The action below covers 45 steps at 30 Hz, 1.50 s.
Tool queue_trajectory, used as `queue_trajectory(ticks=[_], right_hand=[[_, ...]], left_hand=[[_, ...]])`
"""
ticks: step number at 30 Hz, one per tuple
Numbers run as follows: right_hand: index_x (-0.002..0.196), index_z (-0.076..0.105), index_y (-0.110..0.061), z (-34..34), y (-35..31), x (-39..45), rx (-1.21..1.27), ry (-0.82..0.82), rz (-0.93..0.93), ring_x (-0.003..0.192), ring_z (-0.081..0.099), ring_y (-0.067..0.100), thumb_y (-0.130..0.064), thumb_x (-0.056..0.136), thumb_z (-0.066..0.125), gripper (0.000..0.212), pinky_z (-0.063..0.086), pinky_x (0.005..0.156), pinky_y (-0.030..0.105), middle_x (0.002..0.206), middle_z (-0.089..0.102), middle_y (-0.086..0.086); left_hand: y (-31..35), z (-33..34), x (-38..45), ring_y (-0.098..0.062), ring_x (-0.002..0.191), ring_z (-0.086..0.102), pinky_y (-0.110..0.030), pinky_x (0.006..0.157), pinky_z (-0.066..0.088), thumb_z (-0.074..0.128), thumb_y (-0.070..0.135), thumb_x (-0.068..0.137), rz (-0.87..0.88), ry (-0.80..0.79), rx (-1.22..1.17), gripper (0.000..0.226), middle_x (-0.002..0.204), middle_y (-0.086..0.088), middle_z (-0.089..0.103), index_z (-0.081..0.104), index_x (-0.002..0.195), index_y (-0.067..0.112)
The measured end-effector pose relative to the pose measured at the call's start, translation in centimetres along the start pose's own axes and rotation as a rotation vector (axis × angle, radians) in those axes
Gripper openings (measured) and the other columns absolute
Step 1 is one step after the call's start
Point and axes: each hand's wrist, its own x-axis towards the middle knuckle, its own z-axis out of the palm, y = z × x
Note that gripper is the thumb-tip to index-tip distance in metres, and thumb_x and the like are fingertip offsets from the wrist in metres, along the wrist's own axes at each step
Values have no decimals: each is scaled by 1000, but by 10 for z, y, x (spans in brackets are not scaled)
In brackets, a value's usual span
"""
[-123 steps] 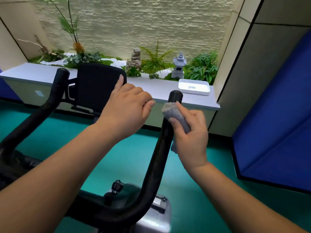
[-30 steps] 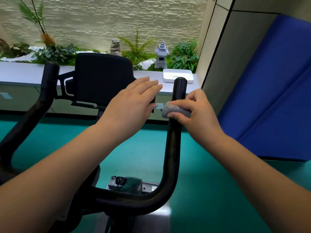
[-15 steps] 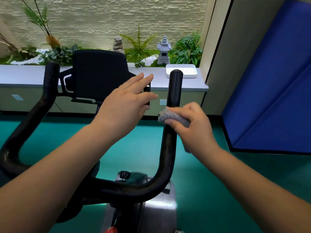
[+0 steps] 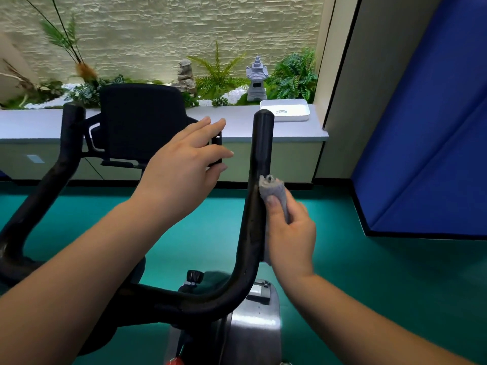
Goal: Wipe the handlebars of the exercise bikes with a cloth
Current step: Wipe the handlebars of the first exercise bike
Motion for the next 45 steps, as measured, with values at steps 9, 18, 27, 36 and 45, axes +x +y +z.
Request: queue_trajectory(ticks=[9,18,27,36,45], right_hand=[[99,68,-18,10,-4,32,281,-107,378,79,64,20,-37,96,50,26,55,84,53,88,69,4],[95,63,-5,-3,-5,41,97,-258,315,68,47,18,-37,98,46,37,40,65,31,76,55,7],[85,65,-10,-9,13,4,132,-359,413,78,61,24,-54,90,46,49,52,81,52,87,68,16],[82,58,-6,-7,-4,28,31,-304,311,65,46,20,-46,95,48,43,46,61,43,70,50,7],[100,61,-33,-18,-41,34,-280,-258,-201,83,55,-5,-26,79,74,26,45,74,11,93,60,-11]], left_hand=[[5,-2,0,-23,137,37,-37,107,32,63,21,89,-42,-10,11,22,143,0,48,71,109,22],[5,-1,1,-22,137,38,-34,107,30,64,20,88,-67,1,15,19,142,0,49,72,106,22],[9,-1,-1,-20,139,34,-34,108,31,63,21,88,-98,8,8,19,145,2,46,72,106,22],[11,-3,-5,-17,144,24,-38,108,33,63,19,89,-95,-43,40,25,153,2,33,67,114,23],[-5,-6,-4,-28,141,31,-47,111,28,64,17,88,70,-45,73,28,151,-7,37,66,116,20]])
